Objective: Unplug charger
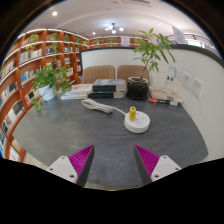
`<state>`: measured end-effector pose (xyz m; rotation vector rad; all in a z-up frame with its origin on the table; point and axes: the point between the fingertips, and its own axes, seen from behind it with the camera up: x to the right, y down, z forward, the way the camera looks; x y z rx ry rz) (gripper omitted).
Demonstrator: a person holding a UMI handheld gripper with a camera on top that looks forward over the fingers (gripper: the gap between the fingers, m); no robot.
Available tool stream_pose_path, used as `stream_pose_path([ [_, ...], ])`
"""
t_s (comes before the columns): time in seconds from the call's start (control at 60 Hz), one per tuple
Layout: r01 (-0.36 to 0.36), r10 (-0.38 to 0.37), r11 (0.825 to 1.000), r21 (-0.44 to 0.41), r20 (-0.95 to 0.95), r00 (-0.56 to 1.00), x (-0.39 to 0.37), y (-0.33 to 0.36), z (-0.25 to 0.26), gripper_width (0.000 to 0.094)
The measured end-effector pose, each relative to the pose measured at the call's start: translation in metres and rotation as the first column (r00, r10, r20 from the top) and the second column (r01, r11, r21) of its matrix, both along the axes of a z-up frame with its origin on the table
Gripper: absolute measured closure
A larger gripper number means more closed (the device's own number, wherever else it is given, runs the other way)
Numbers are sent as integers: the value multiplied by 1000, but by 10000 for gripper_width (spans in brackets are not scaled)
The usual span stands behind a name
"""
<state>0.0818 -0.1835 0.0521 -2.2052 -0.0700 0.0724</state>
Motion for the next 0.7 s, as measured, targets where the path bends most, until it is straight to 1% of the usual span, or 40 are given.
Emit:
stream_pose_path([
  [0.15, 20, -21, 1000, 10, 37, 999, 52, 82, -13, 197],
  [0.2, 20, -20, 1000, 10, 34, 999, 59, 104, -15, 245],
  [0.283, 13, -14, 1000, 17, 20, 1000, 67, 135, -19, 259],
  [0.3, 9, -9, 1000, 19, 15, 1000, 67, 141, -20, 274],
  [0.35, -10, 10, 1000, 20, -3, 1000, 64, 155, -25, 349],
  [0.4, -35, 35, 999, 23, -9, 999, 61, 166, -29, 460],
  [0.417, -45, 45, 998, 38, 0, 999, 61, 170, -28, 507],
  [0.433, -57, 57, 997, 49, 10, 998, 61, 174, -27, 556],
  [0.467, -85, 84, 995, 59, 29, 996, 60, 177, -28, 720],
  [0.483, -99, 97, 993, 64, 33, 995, 58, 178, -28, 786],
  [0.6, -101, 97, 993, 64, 55, 994, 57, 178, -29, 868],
  [0.683, -73, 72, 997, 19, 12, 997, 56, 179, -31, 871],
  [0.7, -73, 73, 997, 6, 3, 997, 56, 179, -30, 883],
])
